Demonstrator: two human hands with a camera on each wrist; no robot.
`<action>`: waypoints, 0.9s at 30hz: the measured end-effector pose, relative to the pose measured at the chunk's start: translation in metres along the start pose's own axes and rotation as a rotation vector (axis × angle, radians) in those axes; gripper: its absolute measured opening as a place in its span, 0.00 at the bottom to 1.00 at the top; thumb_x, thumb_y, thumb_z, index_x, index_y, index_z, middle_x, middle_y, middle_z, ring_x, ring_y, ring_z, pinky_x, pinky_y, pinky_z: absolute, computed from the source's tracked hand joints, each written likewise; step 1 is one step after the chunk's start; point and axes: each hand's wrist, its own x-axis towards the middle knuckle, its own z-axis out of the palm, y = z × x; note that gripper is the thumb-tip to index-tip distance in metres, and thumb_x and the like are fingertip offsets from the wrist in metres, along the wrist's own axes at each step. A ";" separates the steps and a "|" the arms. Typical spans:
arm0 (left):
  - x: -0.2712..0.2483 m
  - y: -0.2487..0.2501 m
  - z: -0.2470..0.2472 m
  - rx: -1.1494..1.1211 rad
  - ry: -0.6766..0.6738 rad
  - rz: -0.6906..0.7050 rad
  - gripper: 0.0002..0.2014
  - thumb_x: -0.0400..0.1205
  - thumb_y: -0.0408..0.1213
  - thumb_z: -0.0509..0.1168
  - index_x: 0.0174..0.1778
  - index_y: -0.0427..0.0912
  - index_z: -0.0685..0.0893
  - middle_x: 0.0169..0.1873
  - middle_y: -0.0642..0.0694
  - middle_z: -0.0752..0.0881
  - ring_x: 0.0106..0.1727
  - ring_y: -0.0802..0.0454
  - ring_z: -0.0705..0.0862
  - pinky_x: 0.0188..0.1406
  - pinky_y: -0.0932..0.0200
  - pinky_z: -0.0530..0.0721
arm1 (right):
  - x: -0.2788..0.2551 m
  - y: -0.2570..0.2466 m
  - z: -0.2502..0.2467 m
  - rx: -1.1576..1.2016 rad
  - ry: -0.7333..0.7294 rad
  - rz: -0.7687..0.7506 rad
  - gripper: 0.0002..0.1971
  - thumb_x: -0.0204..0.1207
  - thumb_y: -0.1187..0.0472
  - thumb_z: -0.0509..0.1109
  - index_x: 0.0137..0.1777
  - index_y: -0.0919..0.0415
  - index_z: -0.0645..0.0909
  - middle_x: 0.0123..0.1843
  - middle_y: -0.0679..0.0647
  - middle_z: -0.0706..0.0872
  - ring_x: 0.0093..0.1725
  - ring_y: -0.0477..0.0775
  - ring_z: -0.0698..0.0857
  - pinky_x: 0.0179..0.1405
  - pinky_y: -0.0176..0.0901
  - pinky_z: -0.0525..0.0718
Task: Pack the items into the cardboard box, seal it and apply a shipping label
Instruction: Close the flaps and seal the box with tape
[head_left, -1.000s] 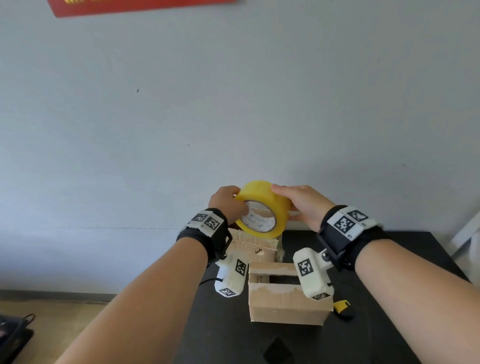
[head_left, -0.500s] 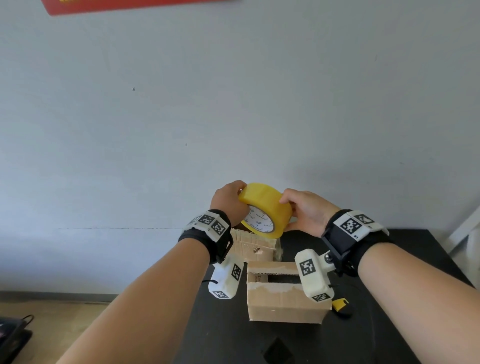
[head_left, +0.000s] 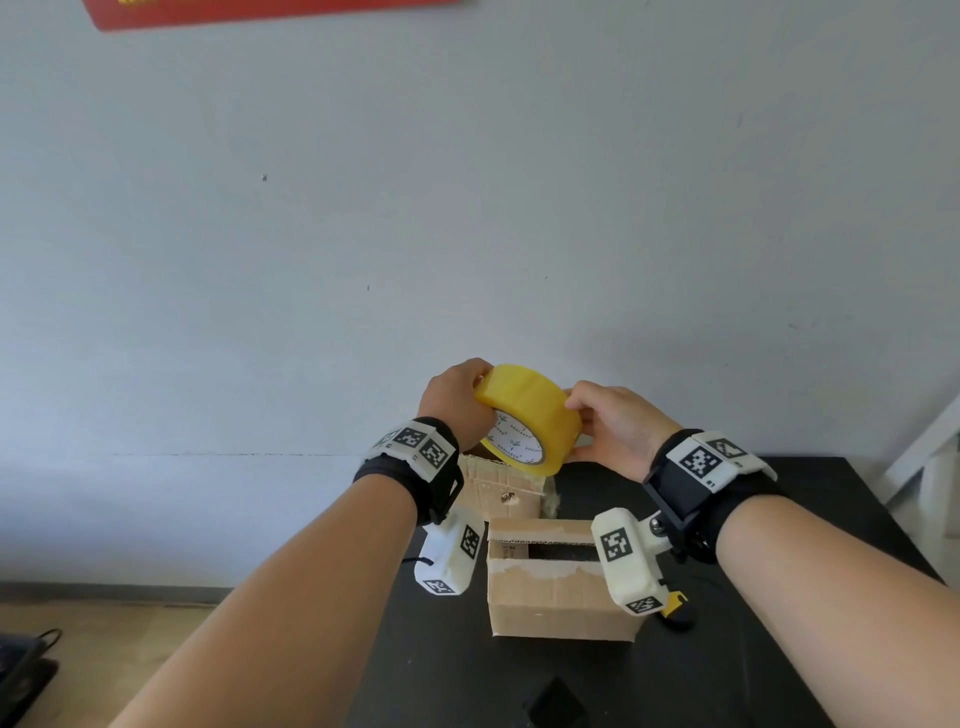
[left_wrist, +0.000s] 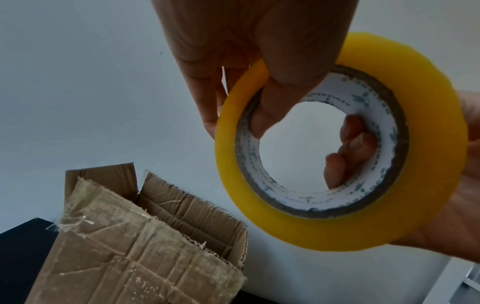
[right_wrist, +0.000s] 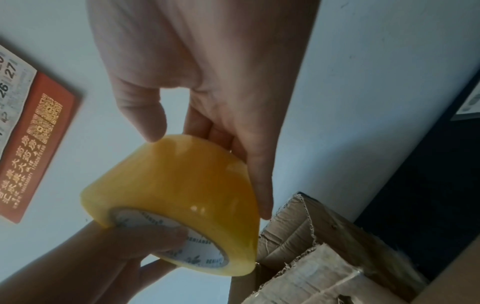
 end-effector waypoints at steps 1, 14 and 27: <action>0.000 0.000 0.000 0.002 -0.004 0.002 0.18 0.76 0.29 0.63 0.62 0.45 0.81 0.53 0.45 0.86 0.54 0.46 0.83 0.44 0.59 0.76 | -0.001 0.000 0.000 -0.007 0.006 0.004 0.06 0.78 0.63 0.65 0.39 0.61 0.76 0.46 0.61 0.75 0.50 0.60 0.76 0.48 0.60 0.82; -0.002 -0.005 0.003 0.053 -0.091 -0.038 0.19 0.74 0.30 0.66 0.61 0.46 0.79 0.48 0.50 0.82 0.53 0.45 0.83 0.46 0.51 0.85 | -0.005 0.006 0.000 0.002 0.020 0.004 0.09 0.79 0.66 0.62 0.55 0.66 0.79 0.49 0.61 0.74 0.50 0.60 0.75 0.42 0.56 0.83; -0.001 0.012 0.003 0.138 -0.248 0.020 0.27 0.73 0.32 0.72 0.67 0.50 0.76 0.56 0.46 0.82 0.56 0.46 0.81 0.50 0.52 0.84 | -0.007 0.000 -0.001 -0.177 0.119 -0.032 0.10 0.79 0.63 0.69 0.58 0.63 0.86 0.53 0.58 0.86 0.53 0.55 0.84 0.57 0.57 0.84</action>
